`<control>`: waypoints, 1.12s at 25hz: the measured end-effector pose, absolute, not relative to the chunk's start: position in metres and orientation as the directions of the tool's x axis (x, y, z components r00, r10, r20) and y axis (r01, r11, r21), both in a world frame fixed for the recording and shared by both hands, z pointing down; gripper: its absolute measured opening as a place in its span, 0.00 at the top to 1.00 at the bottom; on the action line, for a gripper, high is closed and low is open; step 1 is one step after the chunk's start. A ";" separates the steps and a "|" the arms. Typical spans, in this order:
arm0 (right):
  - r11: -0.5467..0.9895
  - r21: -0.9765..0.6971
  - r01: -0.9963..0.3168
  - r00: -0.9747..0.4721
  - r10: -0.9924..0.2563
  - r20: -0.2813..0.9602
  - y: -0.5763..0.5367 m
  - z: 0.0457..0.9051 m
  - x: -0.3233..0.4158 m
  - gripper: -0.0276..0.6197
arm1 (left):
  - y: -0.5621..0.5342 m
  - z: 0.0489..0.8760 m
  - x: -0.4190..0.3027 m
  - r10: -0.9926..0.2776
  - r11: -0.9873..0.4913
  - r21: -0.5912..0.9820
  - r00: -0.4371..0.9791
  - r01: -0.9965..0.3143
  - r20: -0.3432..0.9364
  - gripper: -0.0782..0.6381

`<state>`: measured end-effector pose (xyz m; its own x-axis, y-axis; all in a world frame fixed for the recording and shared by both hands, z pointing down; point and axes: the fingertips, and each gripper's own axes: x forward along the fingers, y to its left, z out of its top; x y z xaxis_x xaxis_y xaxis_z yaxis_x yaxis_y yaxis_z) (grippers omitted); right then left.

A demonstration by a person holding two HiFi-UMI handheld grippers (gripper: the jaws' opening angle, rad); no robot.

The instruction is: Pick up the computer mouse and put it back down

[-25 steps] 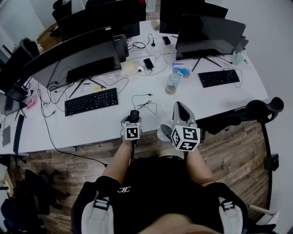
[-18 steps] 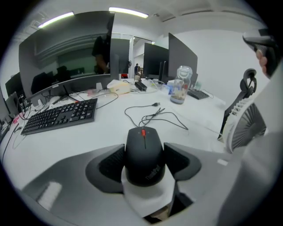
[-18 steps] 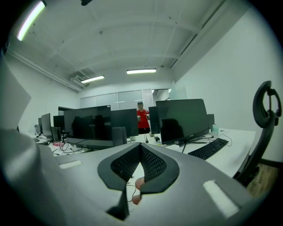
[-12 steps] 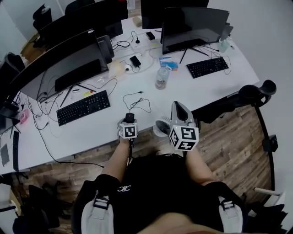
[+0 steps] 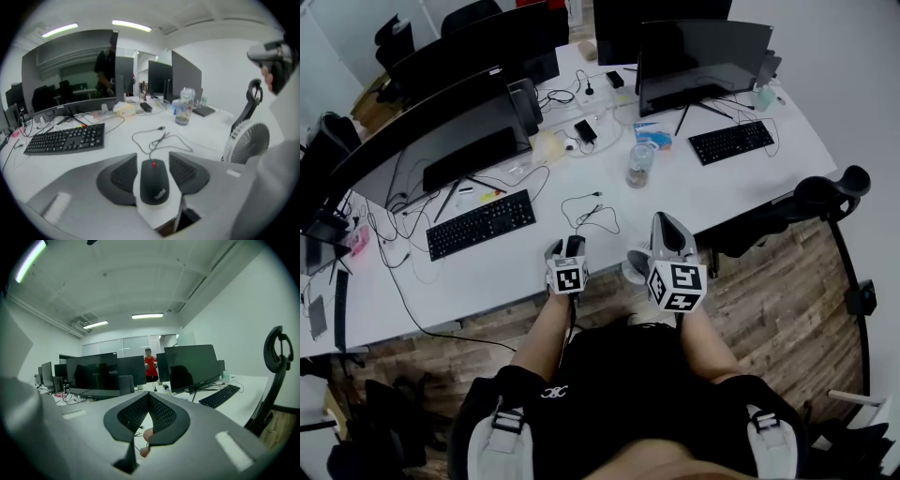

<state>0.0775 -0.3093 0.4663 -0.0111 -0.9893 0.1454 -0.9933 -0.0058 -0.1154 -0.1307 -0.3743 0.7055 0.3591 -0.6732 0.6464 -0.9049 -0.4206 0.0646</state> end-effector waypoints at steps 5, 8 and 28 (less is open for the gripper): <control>0.028 -0.126 -0.992 -0.041 -0.994 0.103 -0.324 0.453 0.066 0.96 | -0.384 0.622 -0.155 -0.816 -0.340 0.096 0.344 -0.936 0.466 0.79; 0.051 -0.144 -0.988 -0.061 -0.996 0.071 -0.334 0.443 0.057 0.96 | -0.387 0.567 -0.166 -0.866 -0.333 0.101 0.346 -0.938 0.361 0.81; 0.192 -0.113 -0.975 -0.192 -0.981 -0.014 -0.360 0.415 0.002 0.96 | -0.366 0.442 -0.198 -0.947 -0.284 0.048 0.288 -0.957 0.145 0.81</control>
